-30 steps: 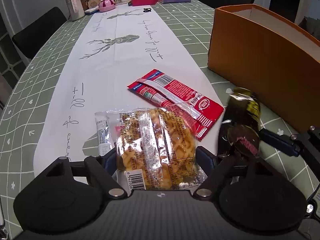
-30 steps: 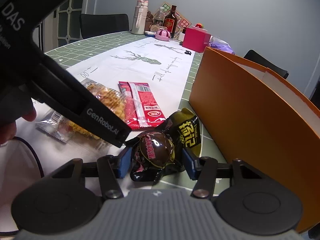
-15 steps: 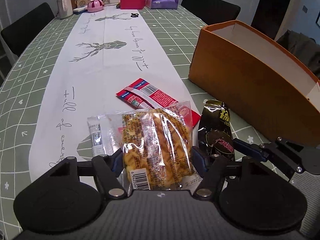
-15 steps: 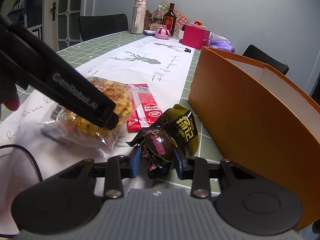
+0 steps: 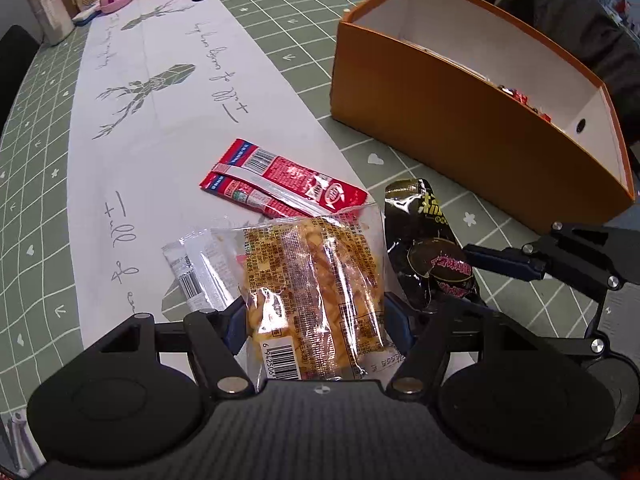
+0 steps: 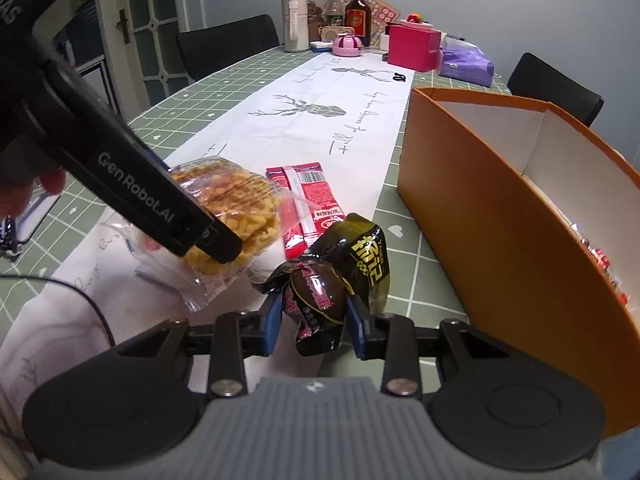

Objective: Organize snacks
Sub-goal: 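Lower the waffle bag and chocolate bag into the orange box and open both tools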

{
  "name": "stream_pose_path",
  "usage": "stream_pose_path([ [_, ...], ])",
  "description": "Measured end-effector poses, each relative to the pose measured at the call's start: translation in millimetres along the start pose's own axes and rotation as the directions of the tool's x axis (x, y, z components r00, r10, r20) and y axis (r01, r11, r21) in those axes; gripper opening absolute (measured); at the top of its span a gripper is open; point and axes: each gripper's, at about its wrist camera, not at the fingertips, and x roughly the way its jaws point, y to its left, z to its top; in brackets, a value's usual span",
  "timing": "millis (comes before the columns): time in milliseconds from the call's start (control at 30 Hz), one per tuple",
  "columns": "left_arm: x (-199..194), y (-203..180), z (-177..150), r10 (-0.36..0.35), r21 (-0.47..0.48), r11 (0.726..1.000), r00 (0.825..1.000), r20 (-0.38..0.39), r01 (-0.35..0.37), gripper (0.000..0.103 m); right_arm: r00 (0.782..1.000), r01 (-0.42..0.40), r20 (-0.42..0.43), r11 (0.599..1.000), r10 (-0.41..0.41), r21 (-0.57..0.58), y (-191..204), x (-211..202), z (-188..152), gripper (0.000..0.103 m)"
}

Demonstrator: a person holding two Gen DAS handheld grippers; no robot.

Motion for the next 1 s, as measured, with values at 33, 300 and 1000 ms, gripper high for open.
stream_pose_path([
  [33,-0.4,-3.1,2.5,0.0,0.018,1.0,1.0,-0.015,0.0,0.077,1.0,0.004,-0.002,1.0,-0.004,-0.021,-1.5,-3.9,2.0,0.033],
  [300,-16.2,-33.3,29.1,-0.006,0.159,0.987,0.994,-0.106,0.023,0.076,1.0,0.006,-0.005,0.997,-0.007,-0.083,-28.4,-42.5,23.4,0.033],
  [1000,-52.5,-105.6,151.4,-0.013,0.299,0.954,0.999,0.039,0.0,0.076,0.991,0.114,-0.074,0.993,-0.115,-0.024,-132.2,-78.4,74.7,0.033],
])
